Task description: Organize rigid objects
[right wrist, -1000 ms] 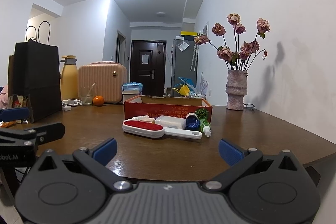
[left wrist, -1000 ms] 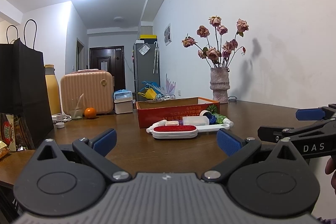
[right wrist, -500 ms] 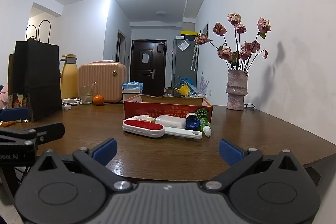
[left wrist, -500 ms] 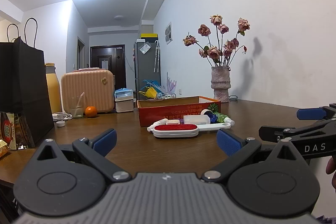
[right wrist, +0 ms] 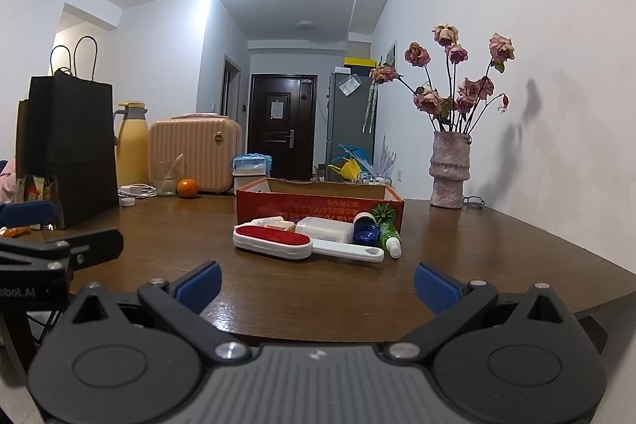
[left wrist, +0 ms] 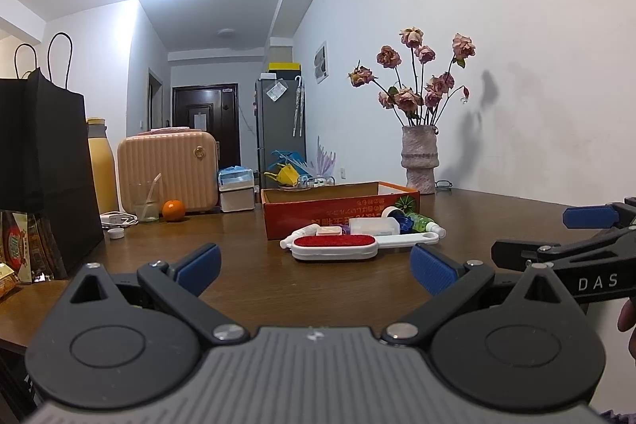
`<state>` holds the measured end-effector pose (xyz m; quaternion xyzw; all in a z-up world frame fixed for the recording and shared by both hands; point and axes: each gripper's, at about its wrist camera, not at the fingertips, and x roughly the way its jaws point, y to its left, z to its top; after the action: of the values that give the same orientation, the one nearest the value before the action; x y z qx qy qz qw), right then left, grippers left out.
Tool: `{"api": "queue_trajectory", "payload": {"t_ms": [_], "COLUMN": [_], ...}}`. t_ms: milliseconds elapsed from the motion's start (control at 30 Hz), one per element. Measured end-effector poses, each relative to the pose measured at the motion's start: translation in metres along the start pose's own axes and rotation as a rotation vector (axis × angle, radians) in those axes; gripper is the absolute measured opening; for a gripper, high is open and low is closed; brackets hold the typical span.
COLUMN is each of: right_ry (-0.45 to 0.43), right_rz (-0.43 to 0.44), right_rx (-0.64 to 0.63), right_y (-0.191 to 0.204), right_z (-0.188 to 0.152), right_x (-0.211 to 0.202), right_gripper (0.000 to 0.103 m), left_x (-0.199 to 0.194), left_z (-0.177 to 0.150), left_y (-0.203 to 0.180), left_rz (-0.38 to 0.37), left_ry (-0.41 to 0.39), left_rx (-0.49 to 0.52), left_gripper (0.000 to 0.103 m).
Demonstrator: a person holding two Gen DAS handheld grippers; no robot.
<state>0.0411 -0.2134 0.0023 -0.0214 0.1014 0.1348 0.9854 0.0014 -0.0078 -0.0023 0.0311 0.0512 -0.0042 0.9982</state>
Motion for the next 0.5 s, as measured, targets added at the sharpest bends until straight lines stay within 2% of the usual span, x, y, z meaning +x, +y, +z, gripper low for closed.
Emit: {"api": "queue_trajectory", "payload": {"t_ms": [500], "right_ry": [-0.002], "right_rz": [-0.001], "right_rx": [0.006], "right_y": [0.0007], "right_z": [-0.0005], "right_x": [0.0005], "right_gripper": [0.103], "left_x": [-0.0006], "left_z": [-0.0002], "left_y": [0.0018], "left_rz": [-0.001], "left_ry": [-0.003], "left_rx": [0.010], "left_gripper": [0.103]}}
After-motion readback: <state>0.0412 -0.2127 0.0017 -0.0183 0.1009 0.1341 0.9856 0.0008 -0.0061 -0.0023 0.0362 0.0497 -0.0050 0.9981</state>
